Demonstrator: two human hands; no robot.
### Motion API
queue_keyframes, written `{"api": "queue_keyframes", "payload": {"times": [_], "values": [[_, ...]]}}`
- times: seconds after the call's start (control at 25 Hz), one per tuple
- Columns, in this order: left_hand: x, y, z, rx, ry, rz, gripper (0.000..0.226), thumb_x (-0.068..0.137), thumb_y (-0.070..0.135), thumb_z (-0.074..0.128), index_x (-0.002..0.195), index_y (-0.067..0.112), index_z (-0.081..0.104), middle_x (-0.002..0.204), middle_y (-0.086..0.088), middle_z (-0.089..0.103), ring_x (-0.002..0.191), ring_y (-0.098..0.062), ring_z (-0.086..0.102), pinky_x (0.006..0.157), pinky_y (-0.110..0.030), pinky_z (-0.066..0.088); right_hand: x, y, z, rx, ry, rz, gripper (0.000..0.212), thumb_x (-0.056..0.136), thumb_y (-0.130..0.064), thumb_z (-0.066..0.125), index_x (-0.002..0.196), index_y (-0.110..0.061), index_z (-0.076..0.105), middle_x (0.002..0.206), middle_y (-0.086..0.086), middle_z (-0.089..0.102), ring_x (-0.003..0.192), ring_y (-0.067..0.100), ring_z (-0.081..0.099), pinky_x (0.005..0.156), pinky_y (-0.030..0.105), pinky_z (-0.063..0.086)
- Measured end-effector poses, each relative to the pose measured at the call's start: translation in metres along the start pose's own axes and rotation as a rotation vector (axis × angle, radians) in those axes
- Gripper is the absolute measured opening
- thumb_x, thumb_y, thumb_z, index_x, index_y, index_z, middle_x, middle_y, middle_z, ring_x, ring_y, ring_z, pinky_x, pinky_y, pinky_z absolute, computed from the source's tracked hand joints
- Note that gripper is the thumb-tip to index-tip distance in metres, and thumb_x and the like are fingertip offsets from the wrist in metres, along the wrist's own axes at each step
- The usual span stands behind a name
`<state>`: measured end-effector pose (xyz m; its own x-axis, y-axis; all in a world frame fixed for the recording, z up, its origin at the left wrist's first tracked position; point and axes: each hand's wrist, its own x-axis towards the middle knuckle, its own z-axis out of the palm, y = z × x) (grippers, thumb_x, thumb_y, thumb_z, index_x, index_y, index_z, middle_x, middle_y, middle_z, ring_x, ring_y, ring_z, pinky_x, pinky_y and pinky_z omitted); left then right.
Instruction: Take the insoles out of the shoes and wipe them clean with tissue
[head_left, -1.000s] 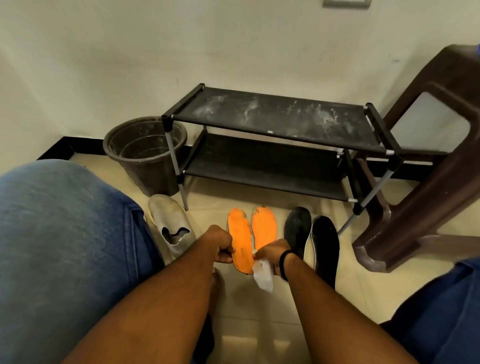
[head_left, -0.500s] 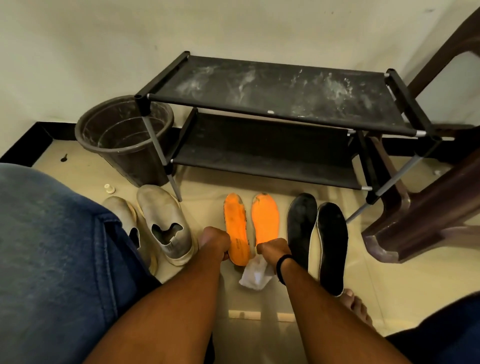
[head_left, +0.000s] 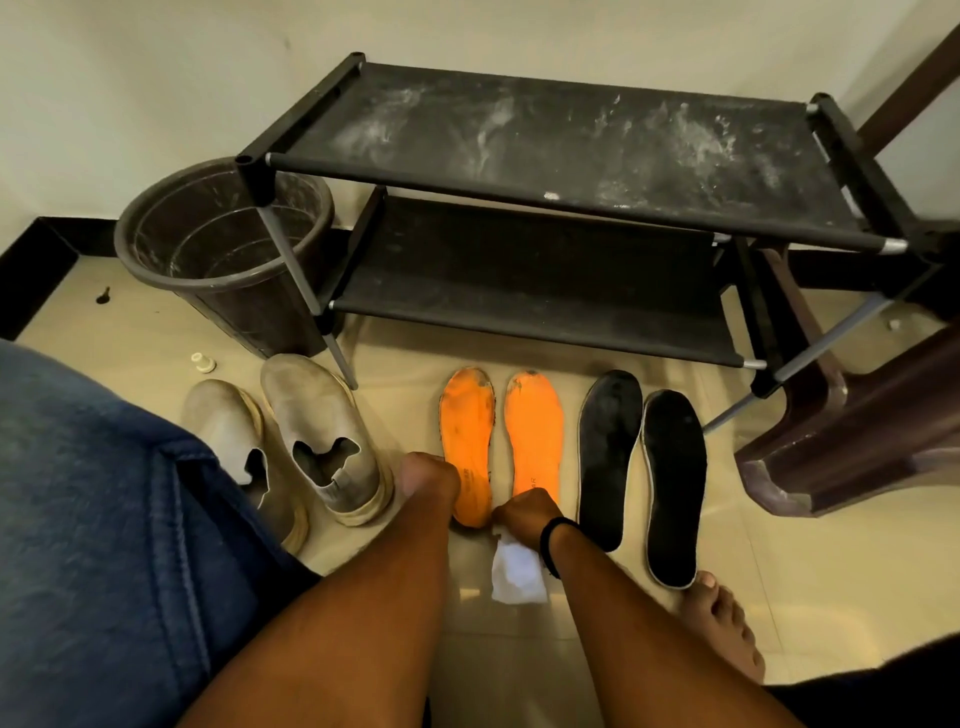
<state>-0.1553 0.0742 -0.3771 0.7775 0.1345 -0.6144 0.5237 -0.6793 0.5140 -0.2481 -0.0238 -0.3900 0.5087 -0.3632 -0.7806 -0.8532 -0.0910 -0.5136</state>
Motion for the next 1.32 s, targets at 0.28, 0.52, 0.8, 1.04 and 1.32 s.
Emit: {"api": "queue_keyframes", "payload": {"times": [0.28, 0.52, 0.8, 1.04, 1.32], "values": [[0.021, -0.012, 0.005, 0.057, -0.059, -0.002, 0.032, 0.095, 0.007, 0.061, 0.125, 0.003, 0.067, 0.127, -0.016, 0.067, 0.118, -0.031, 0.064, 0.09, -0.034, 0.053, 0.008, 0.001, 0.009, -0.067, 0.027, -0.016, 0.012, 0.088, -0.02, 0.067, 0.087, -0.009, 0.061, 0.093, 0.011, 0.061, 0.086, 0.026, 0.058, 0.076, 0.03, 0.048], [0.012, -0.007, 0.007, 0.119, 0.06, -0.029, 0.038, 0.096, 0.007, 0.06, 0.132, -0.003, 0.054, 0.136, -0.021, 0.058, 0.128, -0.035, 0.056, 0.099, -0.037, 0.049, 0.007, 0.001, 0.008, -0.088, 0.04, -0.018, 0.017, 0.087, -0.022, 0.067, 0.094, -0.008, 0.062, 0.092, 0.011, 0.061, 0.084, 0.025, 0.058, 0.07, 0.029, 0.045], [-0.003, 0.001, 0.002, 0.102, -0.005, -0.001, 0.034, 0.082, 0.017, 0.071, 0.113, 0.003, 0.065, 0.12, -0.02, 0.066, 0.111, -0.038, 0.065, 0.084, -0.033, 0.054, -0.008, -0.01, -0.001, -0.028, 0.091, -0.051, 0.013, 0.084, -0.011, 0.058, 0.072, -0.013, 0.053, 0.074, 0.006, 0.053, 0.077, 0.027, 0.054, 0.057, 0.025, 0.039], [-0.034, 0.033, -0.01, -0.102, -0.201, 0.043, 0.035, 0.082, 0.039, 0.072, 0.095, 0.006, 0.068, 0.088, -0.015, 0.074, 0.07, -0.03, 0.072, 0.067, -0.04, 0.063, -0.029, -0.047, -0.024, 0.203, 0.298, -0.222, 0.018, 0.083, -0.008, 0.064, 0.097, -0.016, 0.072, 0.1, 0.004, 0.068, 0.097, 0.023, 0.063, 0.079, 0.026, 0.05], [-0.093, 0.129, -0.104, -0.225, -0.017, 0.373, 0.055, 0.094, 0.047, 0.061, 0.128, 0.003, 0.062, 0.132, -0.02, 0.063, 0.123, -0.036, 0.059, 0.097, -0.036, 0.049, -0.094, -0.169, -0.064, 0.472, 0.434, -0.637, 0.022, 0.071, -0.018, 0.083, 0.055, -0.024, 0.069, 0.063, -0.007, 0.069, 0.065, 0.009, 0.063, 0.068, 0.033, 0.055]]}}
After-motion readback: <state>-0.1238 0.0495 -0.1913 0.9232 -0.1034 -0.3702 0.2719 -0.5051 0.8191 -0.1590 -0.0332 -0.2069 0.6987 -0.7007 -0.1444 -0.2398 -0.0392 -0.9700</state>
